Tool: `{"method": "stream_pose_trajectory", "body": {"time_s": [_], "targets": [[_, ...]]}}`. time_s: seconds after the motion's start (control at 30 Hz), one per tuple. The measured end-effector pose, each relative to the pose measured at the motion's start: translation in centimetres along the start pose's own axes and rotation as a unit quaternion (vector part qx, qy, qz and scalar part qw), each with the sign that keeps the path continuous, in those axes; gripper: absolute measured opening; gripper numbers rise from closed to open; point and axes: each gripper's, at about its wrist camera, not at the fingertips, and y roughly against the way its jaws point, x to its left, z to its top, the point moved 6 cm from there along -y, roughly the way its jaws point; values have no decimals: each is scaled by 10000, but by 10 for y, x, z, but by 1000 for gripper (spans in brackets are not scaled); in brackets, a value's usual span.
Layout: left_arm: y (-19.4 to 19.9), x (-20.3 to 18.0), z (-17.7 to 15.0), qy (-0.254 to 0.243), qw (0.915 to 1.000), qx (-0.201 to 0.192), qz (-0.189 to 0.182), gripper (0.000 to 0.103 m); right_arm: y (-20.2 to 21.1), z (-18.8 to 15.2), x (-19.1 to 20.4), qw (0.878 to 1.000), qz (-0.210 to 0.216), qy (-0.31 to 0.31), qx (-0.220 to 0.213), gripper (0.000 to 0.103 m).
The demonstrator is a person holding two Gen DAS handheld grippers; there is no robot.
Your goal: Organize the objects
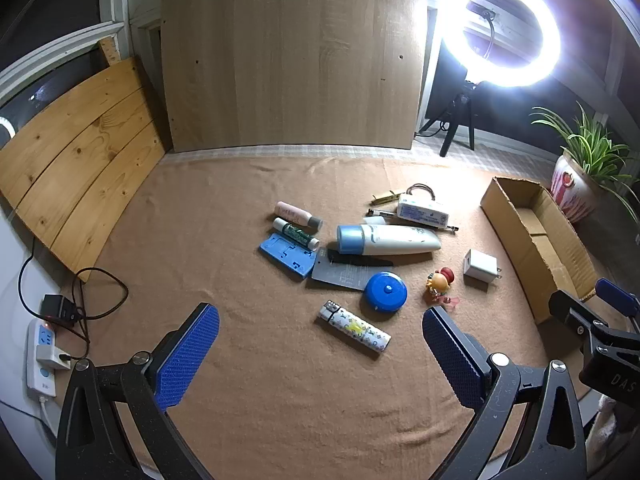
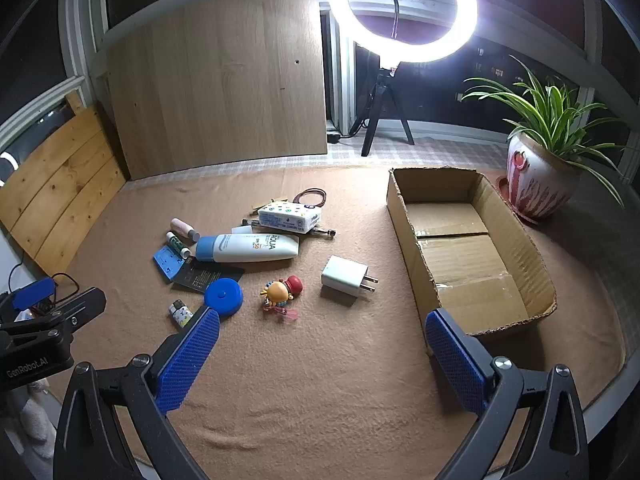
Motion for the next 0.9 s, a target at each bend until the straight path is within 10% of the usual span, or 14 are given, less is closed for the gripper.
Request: {"method": "stream_pose_trajectory", "body": {"time_s": [0.9], "targets": [[-4, -4, 2, -32, 10000, 43, -26, 103, -6, -1, 4, 9999, 61, 2, 90, 99]]}}
